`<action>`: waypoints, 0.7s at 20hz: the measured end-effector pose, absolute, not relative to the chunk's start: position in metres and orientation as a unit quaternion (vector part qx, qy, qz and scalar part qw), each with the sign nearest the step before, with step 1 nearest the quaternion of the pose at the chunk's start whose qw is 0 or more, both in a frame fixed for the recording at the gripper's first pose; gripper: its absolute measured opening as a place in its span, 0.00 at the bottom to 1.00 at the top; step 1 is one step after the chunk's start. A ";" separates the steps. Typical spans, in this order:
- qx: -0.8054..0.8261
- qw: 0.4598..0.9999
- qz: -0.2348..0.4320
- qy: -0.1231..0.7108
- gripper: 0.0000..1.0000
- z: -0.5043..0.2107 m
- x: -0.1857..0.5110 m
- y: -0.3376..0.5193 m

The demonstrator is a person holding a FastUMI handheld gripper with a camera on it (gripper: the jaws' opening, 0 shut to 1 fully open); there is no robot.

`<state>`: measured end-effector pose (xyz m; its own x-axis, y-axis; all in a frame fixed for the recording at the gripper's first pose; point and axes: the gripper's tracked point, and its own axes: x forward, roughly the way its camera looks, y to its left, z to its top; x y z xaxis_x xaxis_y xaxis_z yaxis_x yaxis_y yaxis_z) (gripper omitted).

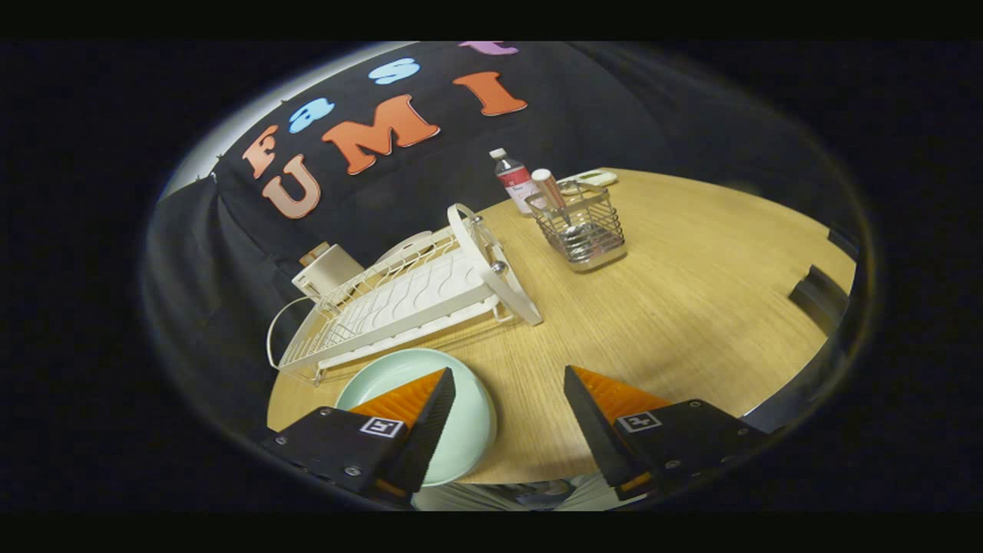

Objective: Take the plate from the dish rack, then take the spoon from the basket and place it into the plate.

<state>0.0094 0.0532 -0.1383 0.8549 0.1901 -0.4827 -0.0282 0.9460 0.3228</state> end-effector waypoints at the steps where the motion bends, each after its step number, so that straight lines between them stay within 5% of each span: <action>1: 0.136 0.957 0.053 0.252 0.91 -0.132 0.013 0.046; 3: 0.100 0.967 0.047 0.227 0.99 -0.115 0.020 0.034; 14: -0.050 0.995 -0.011 0.090 0.99 -0.038 0.064 -0.004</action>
<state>0.0640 -0.0040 -0.0382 0.9835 -0.0315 -0.1783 0.0135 0.9948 -0.1013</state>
